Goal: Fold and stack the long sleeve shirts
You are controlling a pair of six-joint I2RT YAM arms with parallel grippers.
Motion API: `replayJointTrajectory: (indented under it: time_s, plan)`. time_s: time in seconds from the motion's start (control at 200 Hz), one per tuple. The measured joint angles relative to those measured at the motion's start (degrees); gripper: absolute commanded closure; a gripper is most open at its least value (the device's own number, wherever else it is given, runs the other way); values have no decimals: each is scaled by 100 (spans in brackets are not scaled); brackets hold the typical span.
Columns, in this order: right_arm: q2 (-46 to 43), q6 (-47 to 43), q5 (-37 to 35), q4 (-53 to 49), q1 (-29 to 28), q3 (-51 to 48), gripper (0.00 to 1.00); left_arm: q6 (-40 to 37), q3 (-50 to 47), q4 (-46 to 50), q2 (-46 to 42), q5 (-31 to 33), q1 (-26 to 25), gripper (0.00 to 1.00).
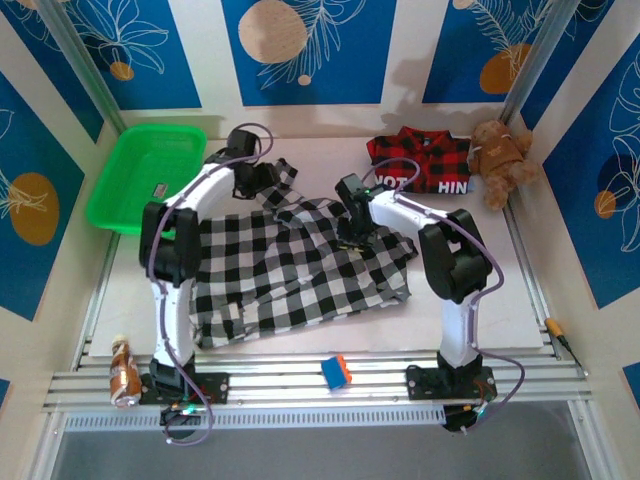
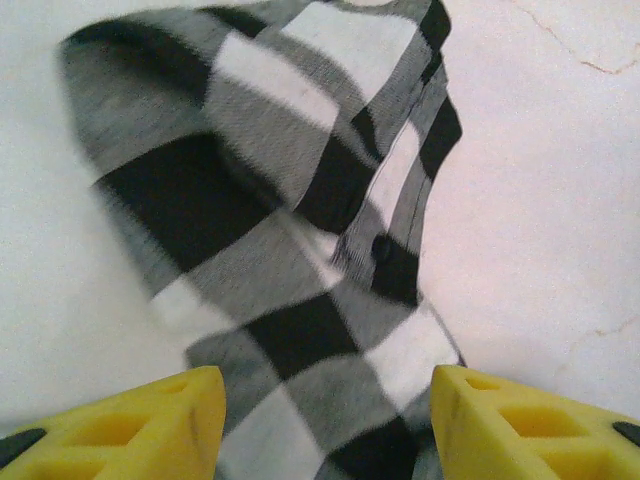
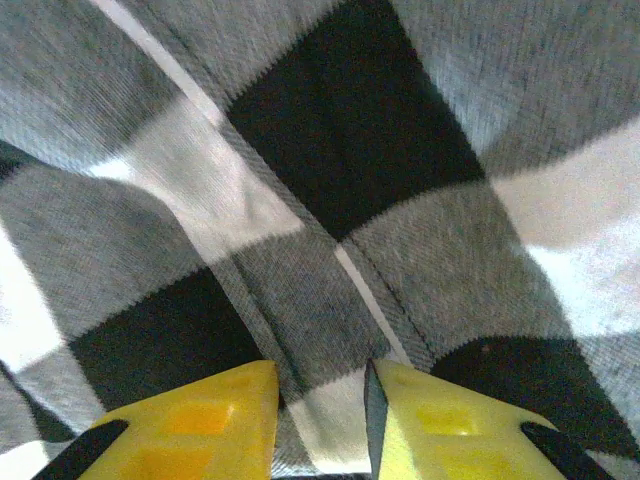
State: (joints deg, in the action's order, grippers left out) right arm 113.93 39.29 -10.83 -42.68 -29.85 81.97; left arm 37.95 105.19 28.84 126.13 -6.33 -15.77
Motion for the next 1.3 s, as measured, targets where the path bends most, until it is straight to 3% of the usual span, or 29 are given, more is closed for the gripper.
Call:
replayJointTrajectory:
  time_s: [0.31,0.525,0.705,0.835,0.96,1.116,1.301]
  plan:
    - [-269,101,-339,-358,-422,-695,71,160,1878,315,1679,-9,-199,44]
    - [-656,201,-428,-555,-592,-1244,72,264,2653,313,2221,-76,-216,43]
    - [-870,273,-509,-684,-776,-1545,73,640,2892,-590,2564,-496,-240,40]
    - [-1084,409,-503,-723,-866,-1840,73,960,3689,-1298,3176,-850,-363,37]
    - [-1309,505,-461,-791,-866,-2096,65,1327,4103,-2068,3606,-1217,-560,31]
    - [-1552,468,-431,-994,-660,-2031,46,1687,4105,-2686,3648,-1731,-693,20]
    - [-1904,125,-236,-1025,-127,-798,35,1794,3788,-2881,3213,-2302,-601,12]
